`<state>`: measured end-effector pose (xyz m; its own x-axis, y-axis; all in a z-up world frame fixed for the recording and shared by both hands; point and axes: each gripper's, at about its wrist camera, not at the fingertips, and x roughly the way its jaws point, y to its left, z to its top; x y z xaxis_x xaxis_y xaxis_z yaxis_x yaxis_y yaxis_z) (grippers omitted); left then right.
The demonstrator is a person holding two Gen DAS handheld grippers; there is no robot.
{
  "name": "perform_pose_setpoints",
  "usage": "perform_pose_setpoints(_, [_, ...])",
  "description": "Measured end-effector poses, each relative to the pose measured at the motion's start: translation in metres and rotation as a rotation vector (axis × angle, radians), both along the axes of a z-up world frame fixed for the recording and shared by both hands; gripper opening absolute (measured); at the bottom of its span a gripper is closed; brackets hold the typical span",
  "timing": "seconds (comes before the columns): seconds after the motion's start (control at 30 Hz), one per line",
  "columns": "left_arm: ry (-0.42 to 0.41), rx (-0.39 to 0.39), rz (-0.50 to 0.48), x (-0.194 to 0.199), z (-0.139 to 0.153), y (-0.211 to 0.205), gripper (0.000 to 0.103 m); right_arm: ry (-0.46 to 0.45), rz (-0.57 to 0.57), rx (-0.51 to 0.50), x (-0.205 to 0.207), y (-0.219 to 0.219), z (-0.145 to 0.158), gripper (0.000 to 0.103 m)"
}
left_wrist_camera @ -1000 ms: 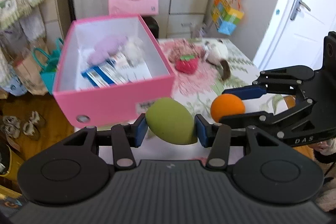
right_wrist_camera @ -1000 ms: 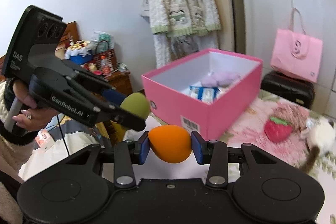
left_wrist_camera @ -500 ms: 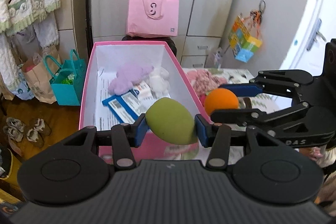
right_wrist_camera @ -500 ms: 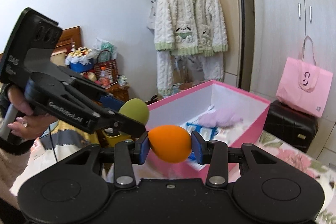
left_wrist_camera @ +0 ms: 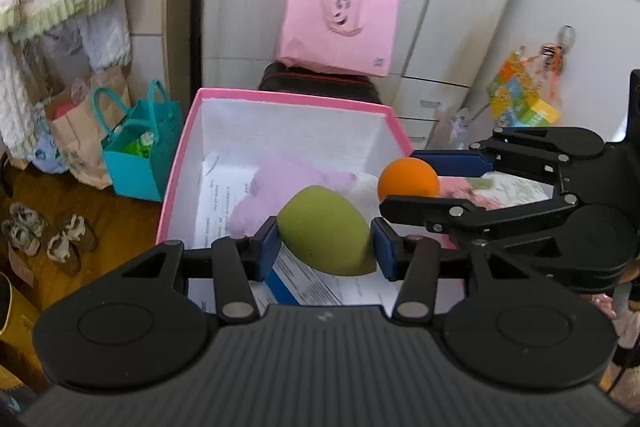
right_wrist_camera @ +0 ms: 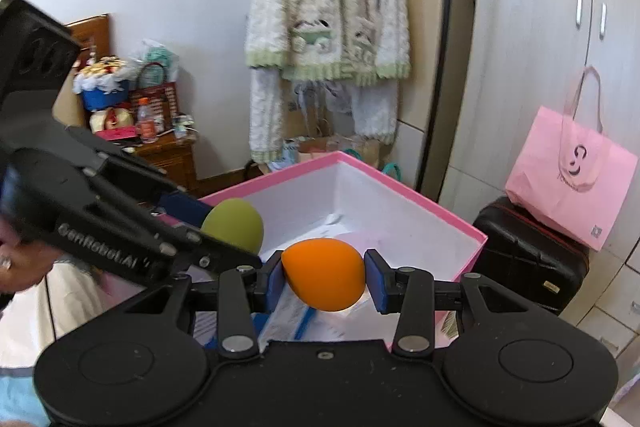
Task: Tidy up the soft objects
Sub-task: 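Open both tools to drop the sponge eggs into the shoebox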
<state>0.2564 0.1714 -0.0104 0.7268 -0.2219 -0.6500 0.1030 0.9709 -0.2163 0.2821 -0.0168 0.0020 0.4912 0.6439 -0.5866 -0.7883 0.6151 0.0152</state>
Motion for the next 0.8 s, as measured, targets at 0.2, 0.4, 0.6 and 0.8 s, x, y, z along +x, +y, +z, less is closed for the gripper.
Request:
perform_pose_setpoints(0.2, [0.076,-0.02,0.024,0.036,-0.017,0.006,0.048,0.01,-0.002,-0.039,0.038,0.012,-0.017,0.047])
perform_pose_setpoints(0.4, [0.077,0.008,0.064,0.051,-0.016,0.007,0.059,0.022,-0.002,-0.062,0.059,0.018,-0.031,0.053])
perform_pose_setpoints(0.6, [0.007,0.023,0.073,0.033,-0.002,0.009,0.068,0.042,-0.049,0.022,0.055,-0.002,-0.02,0.061])
perform_pose_setpoints(0.8, [-0.027,0.032,0.033,-0.007,0.015,0.01,0.068,0.09,-0.075,0.075,0.017,-0.031,-0.001,0.064])
